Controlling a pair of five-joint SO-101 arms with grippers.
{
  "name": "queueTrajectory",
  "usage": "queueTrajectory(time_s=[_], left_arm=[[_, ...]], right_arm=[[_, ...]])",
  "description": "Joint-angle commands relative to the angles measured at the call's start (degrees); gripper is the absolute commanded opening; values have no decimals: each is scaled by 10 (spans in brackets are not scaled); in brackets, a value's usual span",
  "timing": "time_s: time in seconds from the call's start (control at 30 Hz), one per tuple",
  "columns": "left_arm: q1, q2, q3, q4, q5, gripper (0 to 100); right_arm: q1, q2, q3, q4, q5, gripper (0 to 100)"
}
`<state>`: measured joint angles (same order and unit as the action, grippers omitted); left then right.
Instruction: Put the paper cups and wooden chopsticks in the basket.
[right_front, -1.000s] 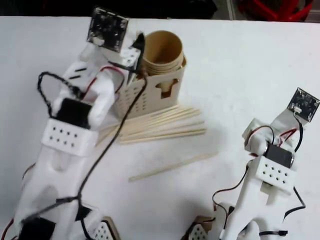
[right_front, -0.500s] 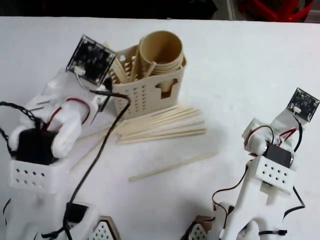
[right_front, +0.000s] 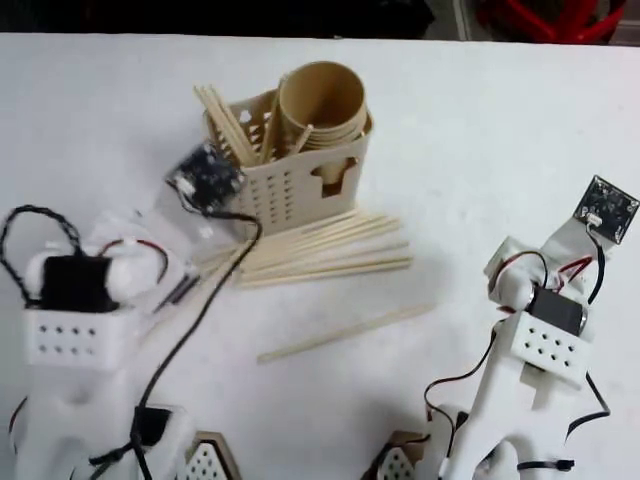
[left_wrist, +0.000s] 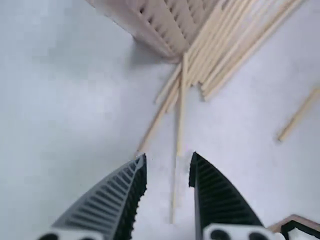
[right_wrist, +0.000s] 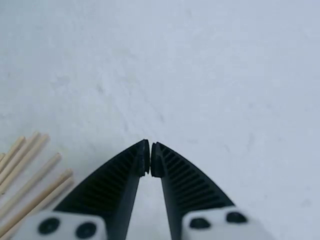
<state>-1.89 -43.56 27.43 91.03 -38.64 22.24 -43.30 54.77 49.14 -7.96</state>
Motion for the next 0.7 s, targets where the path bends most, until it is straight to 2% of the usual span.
queueTrajectory(time_s=[0.0,0.23,0.57,0.67], left_arm=[[-5,-12,135,-71,-9,155],[-5,-12,276,-201,-9,152],[-5,-7,345,-280,-19,151],[-5,36,340,-302,-18,151]], right_arm=[[2,-7,-25,-11,2,17],[2,-7,-25,-11,2,17],[2,-7,-25,-11,2,17],[2,-7,-25,-11,2,17]])
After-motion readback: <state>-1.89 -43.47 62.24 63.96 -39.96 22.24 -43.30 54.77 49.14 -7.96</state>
